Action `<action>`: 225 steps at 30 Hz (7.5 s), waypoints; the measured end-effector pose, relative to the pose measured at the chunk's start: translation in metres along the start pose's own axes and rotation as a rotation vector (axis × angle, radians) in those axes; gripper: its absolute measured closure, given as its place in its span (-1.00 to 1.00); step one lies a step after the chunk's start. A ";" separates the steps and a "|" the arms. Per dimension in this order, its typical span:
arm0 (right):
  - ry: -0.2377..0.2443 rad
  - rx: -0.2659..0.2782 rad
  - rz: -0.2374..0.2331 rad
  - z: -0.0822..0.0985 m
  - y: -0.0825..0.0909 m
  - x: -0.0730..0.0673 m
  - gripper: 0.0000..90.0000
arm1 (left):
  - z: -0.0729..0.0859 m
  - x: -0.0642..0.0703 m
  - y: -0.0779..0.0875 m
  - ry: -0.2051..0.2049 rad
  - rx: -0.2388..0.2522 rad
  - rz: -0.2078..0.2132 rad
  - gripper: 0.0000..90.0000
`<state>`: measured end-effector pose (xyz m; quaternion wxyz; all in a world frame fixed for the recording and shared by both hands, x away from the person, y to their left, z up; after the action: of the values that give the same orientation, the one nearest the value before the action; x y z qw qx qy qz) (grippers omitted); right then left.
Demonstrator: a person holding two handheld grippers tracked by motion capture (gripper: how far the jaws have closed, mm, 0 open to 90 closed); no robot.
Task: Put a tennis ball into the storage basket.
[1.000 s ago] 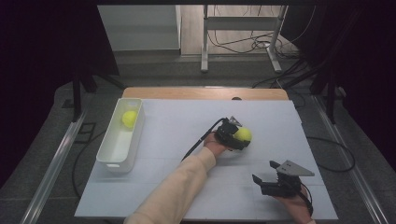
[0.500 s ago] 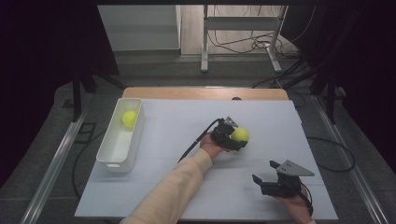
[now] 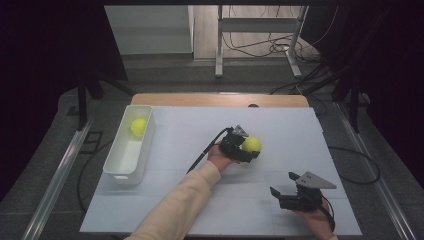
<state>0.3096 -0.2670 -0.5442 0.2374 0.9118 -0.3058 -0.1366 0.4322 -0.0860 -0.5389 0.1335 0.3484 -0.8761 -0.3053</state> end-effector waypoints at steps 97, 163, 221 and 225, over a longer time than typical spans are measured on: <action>0.001 -0.003 0.011 0.000 -0.001 0.001 -0.73 | 0.034 -0.024 0.077 0.017 0.059 -0.033 -0.40; 0.002 -0.006 0.016 0.000 -0.001 0.000 -0.73 | 0.046 -0.040 0.123 0.032 0.095 -0.075 -0.40; 0.008 -0.007 0.021 0.000 0.000 0.000 -0.73 | 0.068 -0.065 0.163 0.084 0.115 -0.120 -0.40; 0.008 -0.007 0.021 0.000 0.000 0.000 -0.73 | 0.069 -0.066 0.167 0.088 0.119 -0.124 -0.40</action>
<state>0.3091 -0.2673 -0.5442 0.2434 0.9083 -0.3139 -0.1316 0.3608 0.0859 -0.4891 0.1318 0.4222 -0.8629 -0.2447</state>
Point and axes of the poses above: each handheld gripper's, and its own axes: y roughly backward along the jaws, z roughly out of its underside, x roughly to its right, the point moved 6 cm from there along -y, roughly forward along the jaws, and after that the axes turned 14 degrees about -z, right-handed, at the moved point
